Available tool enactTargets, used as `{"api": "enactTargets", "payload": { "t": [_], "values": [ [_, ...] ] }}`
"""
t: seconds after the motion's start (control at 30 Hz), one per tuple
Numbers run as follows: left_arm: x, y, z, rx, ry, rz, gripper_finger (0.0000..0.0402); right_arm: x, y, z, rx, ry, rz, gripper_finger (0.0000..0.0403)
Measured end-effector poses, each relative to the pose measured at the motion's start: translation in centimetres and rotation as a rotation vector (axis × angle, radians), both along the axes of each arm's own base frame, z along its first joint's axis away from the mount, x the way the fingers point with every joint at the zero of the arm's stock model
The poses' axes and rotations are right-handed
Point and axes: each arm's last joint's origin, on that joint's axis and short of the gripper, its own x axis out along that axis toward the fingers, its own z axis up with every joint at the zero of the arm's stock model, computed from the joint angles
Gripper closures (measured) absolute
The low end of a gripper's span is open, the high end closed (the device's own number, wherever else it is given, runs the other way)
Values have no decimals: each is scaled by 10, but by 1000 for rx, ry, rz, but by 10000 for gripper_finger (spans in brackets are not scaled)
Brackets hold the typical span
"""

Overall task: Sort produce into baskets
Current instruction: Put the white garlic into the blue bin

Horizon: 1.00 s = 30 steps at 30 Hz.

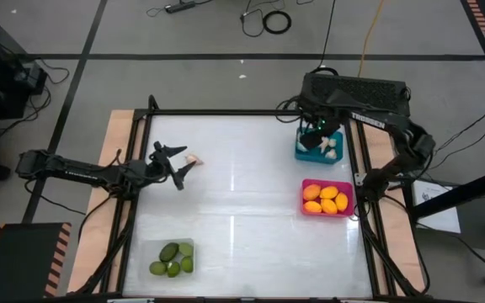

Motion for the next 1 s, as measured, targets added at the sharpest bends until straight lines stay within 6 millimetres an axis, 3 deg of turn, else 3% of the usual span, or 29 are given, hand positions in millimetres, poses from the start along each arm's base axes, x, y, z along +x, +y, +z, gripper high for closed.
{"api": "enactTargets", "payload": {
  "t": [0.13, 0.33, 0.47, 0.6, 0.73, 0.9, 1.0],
  "values": [
    [1, -1, 1, -21, -24, -29, 89, 2, -1, 9, -1, -44, 1, 157],
    [1, -1, 1, -25, -20, -35, 89, 25, 1, 43, -47, -253, -22, 127],
    [1, -1, 1, -25, -20, -35, 89, 66, 10, 59, -210, -545, 60, 124],
    [1, -1, 1, -29, -27, -36, 89, 119, 36, 62, -376, -902, 248, 124],
    [3, -2, 8, -67, -66, -84, 89, 169, 71, 38, -463, -1146, 420, 124],
    [7, -5, 17, -85, -95, -184, 89, 228, 110, -25, -485, -1330, 537, 124],
    [7, -5, 18, -85, -96, -193, 89, 258, 123, -62, -511, -1405, 579, 124]
  ]
}}
